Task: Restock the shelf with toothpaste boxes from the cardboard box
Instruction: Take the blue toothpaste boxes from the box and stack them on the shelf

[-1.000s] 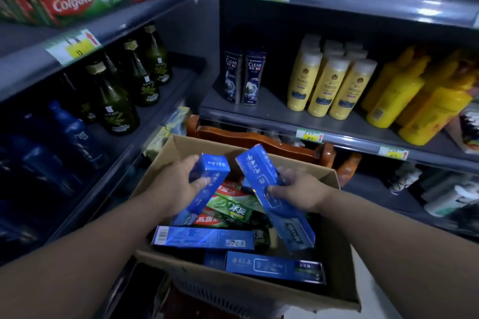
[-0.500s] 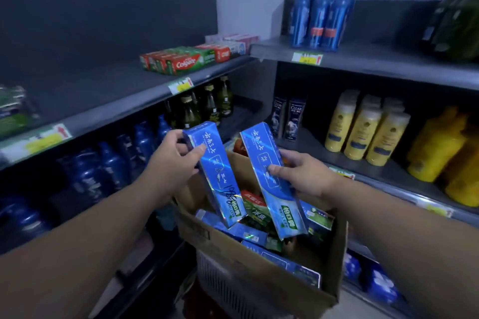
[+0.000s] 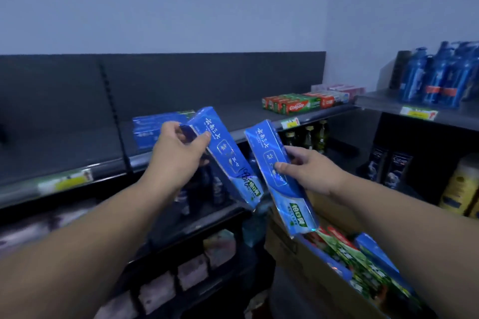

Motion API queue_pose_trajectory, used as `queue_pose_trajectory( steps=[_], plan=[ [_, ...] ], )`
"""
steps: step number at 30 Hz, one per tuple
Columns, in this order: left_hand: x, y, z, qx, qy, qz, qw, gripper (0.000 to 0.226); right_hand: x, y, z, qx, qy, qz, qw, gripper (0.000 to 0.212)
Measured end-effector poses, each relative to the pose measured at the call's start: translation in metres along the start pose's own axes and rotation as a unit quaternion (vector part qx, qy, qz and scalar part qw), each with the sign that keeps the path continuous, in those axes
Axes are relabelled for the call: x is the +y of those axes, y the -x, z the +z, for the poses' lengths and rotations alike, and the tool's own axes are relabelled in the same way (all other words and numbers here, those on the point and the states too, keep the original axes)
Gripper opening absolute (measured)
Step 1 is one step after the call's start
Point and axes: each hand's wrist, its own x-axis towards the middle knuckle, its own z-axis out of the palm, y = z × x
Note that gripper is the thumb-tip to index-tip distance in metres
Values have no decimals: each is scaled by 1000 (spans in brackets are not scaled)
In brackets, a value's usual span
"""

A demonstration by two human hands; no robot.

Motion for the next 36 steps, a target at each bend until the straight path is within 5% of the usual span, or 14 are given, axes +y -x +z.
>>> queue_pose_trajectory(
  steps=[4,10,16,23,28,36],
  plan=[
    [22,-37,-84,89,49,-27,994,19,-71,-39,45,9,-5,-58,998,28],
    [26,-95,-217,210,120,-78,967,50,-162,-108,122,9,14,-127,992,29],
    [5,-129,-308,205,142,-77,965,28,-225,-159,197,-8,55,-175,983,27],
    [-32,-154,-355,199,89,-31,975,53,-270,-201,253,-17,175,-220,960,34],
    [-62,-168,-368,188,100,-61,975,40,-295,-223,277,-45,209,-239,947,29],
    [-90,-187,-374,203,-175,-131,954,39,-304,-264,289,-203,96,-174,959,33]
  ],
)
